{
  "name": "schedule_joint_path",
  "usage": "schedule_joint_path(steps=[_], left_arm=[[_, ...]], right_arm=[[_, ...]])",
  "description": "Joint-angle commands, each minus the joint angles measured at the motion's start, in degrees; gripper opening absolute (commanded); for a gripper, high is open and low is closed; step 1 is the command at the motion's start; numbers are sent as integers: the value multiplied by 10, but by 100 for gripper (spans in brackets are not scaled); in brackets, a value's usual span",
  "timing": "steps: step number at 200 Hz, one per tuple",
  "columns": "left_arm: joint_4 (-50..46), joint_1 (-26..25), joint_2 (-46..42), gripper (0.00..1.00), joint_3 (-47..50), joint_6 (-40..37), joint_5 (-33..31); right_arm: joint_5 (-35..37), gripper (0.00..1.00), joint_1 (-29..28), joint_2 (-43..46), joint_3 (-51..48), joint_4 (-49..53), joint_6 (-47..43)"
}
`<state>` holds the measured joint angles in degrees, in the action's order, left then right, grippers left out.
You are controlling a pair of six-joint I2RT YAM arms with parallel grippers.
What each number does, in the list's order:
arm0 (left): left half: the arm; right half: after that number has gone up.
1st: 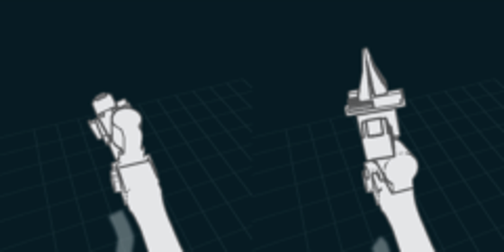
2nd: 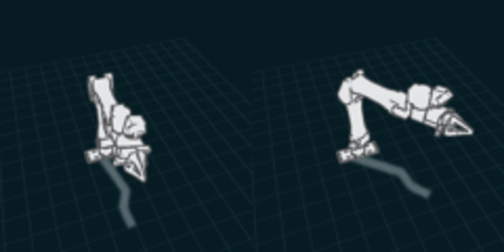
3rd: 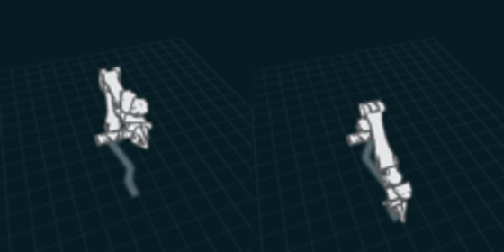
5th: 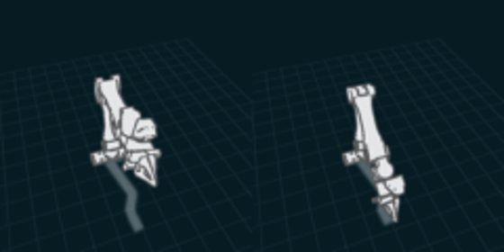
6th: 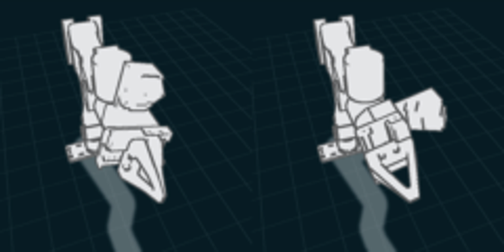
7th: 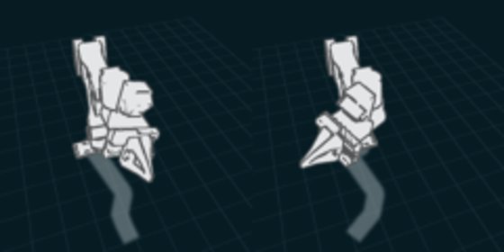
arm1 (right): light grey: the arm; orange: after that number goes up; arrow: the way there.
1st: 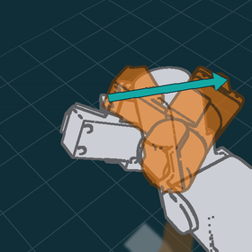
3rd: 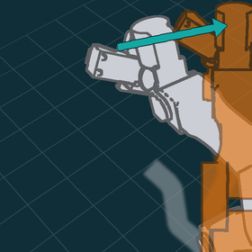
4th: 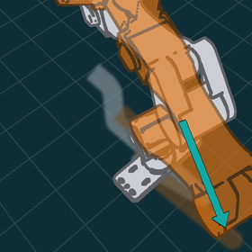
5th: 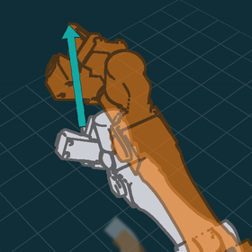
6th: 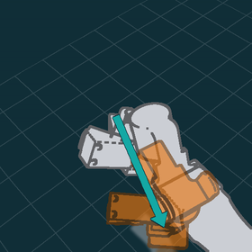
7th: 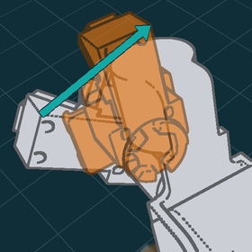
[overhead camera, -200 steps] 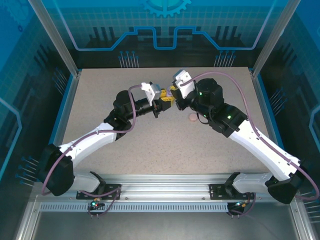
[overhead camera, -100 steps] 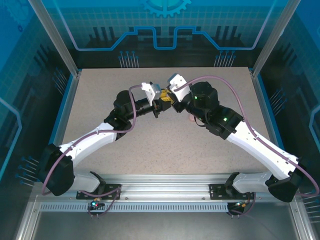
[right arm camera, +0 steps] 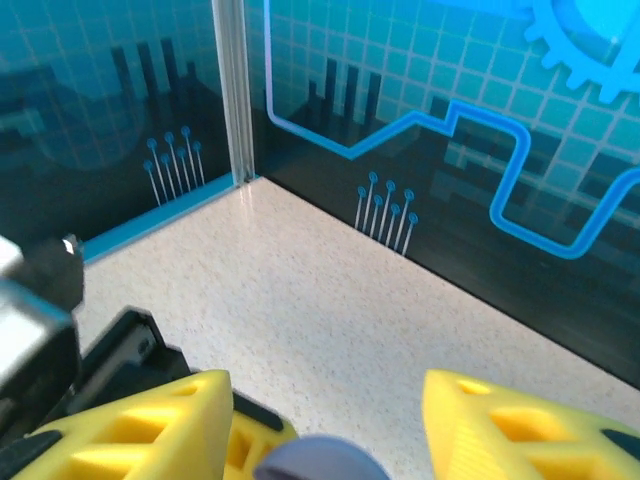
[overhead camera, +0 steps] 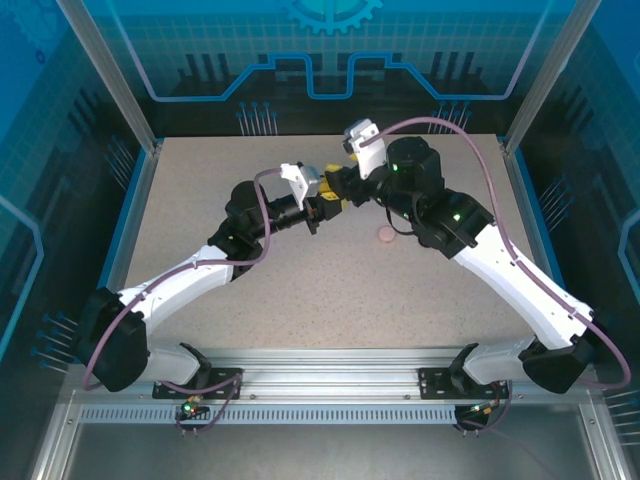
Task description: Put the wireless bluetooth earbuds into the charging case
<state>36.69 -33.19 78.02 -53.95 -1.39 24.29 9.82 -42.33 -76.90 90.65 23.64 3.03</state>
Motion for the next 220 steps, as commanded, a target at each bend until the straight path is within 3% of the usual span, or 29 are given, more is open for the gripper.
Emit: schedule_joint_path(steps=[1,67,134,161,220], left_arm=[[34,-4,8,0,-8,14,0],[62,-3,19,0,5,23,-12],[133,-4,35,0,41,5,-38],[153,-3,47,0,47,-11,-37],[240,-4,74,0,64,-36,-48]], right_arm=[[-52,57,14,-16,44,19,74],[-65,61,63,-9,57,44,166],[-69,49,95,36,2,85,238],[-78,57,95,27,10,112,286],[-88,58,99,25,2,116,325]])
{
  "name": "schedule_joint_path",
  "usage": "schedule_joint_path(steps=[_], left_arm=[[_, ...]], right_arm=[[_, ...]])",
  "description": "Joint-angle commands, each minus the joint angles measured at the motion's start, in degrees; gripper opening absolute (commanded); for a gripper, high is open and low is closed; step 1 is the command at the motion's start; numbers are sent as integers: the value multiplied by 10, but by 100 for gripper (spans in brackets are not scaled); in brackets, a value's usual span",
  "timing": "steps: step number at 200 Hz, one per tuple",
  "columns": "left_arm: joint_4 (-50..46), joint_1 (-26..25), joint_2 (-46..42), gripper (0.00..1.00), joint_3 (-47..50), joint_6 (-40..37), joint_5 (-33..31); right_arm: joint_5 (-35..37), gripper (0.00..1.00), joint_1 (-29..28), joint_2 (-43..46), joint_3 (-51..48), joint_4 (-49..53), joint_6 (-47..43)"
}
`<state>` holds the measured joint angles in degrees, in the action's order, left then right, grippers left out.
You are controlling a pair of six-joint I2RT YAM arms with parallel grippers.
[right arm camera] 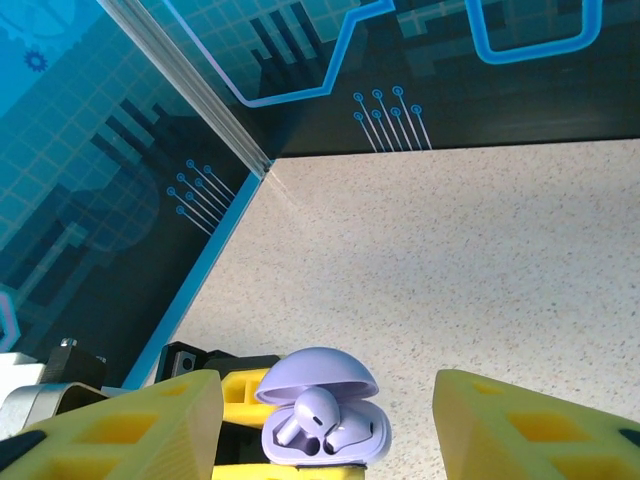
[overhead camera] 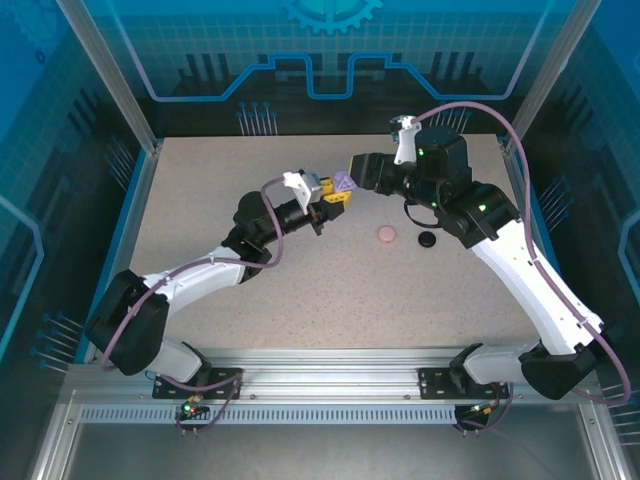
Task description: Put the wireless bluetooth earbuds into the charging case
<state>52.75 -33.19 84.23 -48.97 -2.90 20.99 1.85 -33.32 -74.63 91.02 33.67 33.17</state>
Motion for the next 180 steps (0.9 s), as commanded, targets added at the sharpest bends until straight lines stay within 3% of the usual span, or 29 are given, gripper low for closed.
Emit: schedule_joint_path(steps=[1,97,180], left_arm=[[82,-3,12,0,15,-21,-15],[227,-12,65,0,53,-84,-93],[229,-13,61,0,58,-89,-92]], right_arm=[[-9,58,9,2,-2,16,23],[-46,55,8,-60,72,92,-1],[19,49,-35,-114,132,152,-76]])
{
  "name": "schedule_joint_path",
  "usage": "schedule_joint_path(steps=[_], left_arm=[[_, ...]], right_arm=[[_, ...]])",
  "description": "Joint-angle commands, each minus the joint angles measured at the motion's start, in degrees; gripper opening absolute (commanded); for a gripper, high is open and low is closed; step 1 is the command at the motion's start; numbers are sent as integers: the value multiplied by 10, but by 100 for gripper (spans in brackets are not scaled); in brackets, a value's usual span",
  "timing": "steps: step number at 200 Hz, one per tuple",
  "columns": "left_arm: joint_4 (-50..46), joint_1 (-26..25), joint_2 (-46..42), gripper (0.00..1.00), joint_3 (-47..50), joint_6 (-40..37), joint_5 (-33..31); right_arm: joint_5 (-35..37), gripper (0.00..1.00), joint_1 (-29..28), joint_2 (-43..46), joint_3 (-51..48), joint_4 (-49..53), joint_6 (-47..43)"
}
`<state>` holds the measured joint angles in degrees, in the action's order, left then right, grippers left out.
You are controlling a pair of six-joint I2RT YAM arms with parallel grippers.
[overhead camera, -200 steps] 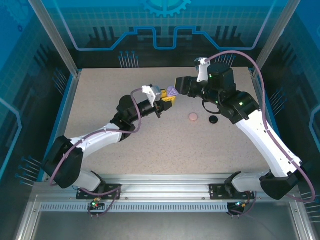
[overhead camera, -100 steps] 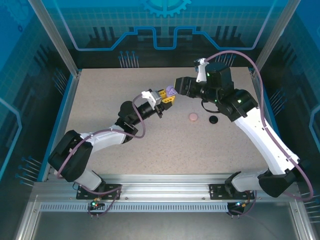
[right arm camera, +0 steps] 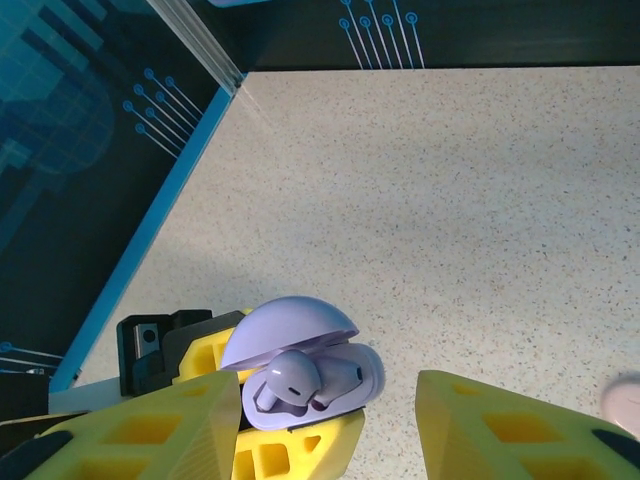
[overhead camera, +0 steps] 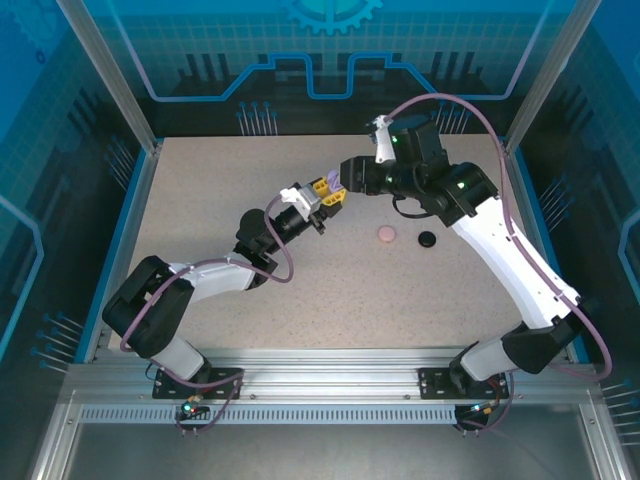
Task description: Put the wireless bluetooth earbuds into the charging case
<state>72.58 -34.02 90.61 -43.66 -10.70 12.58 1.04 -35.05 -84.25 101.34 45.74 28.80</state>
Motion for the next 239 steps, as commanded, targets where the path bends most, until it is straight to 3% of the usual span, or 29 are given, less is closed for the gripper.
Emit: schedule_joint_path(steps=[1,105,159,188,239], left_arm=[[31,-4,-2,0,4,-10,-8],[25,-4,-5,0,2,-10,-7],[20,-4,-5,0,0,-10,-9],[19,-4,-6,0,0,-11,-12],[16,-5,-5,0,-2,-12,-18]], right_arm=[[28,49,-18,-18,30,32,-33],[40,45,-33,-52,50,36,-51],[40,36,-39,-60,57,37,-55],[39,25,-45,-64,60,37,-57],[42,24,-50,-59,56,37,-58]])
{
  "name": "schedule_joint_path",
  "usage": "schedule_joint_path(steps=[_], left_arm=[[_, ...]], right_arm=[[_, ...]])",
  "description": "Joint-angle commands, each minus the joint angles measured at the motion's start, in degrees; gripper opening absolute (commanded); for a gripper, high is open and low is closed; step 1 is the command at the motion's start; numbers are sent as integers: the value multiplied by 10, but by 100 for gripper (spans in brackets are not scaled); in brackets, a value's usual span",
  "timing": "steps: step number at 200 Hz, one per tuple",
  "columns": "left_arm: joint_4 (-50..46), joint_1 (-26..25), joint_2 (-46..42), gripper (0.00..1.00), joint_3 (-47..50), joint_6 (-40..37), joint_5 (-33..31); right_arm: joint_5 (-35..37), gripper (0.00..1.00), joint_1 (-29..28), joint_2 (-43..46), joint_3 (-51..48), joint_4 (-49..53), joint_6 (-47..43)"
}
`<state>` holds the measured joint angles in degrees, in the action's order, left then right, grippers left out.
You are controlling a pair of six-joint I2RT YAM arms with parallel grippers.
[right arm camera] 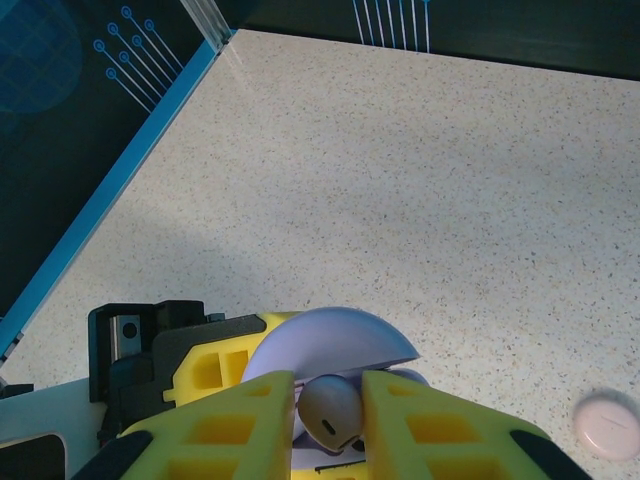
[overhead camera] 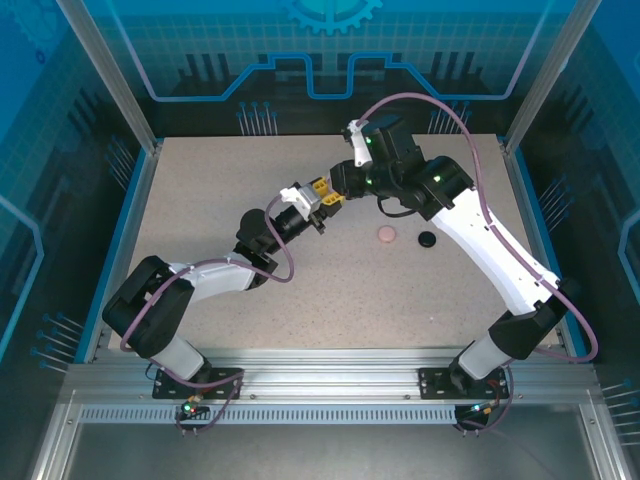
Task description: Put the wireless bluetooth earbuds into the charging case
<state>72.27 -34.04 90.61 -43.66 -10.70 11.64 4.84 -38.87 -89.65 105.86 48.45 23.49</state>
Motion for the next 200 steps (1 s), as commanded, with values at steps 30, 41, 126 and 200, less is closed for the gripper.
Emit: schedule_joint_path(steps=[30,41,126,200], left_arm=[[18,-5,-6,0,-2,-11,-9],[17,-4,-7,0,-2,-10,-10],[16,-5,-8,0,-2,-7,-4],[4,-4,-9,0,-5,-7,-6]], right_arm=[[8,24,-14,-4,7,10,-6],[13,23,-15,-6,5,10,-5],[34,15,-12,-15,14,2,0],[38,4,-13,20,-11,-28,-1]])
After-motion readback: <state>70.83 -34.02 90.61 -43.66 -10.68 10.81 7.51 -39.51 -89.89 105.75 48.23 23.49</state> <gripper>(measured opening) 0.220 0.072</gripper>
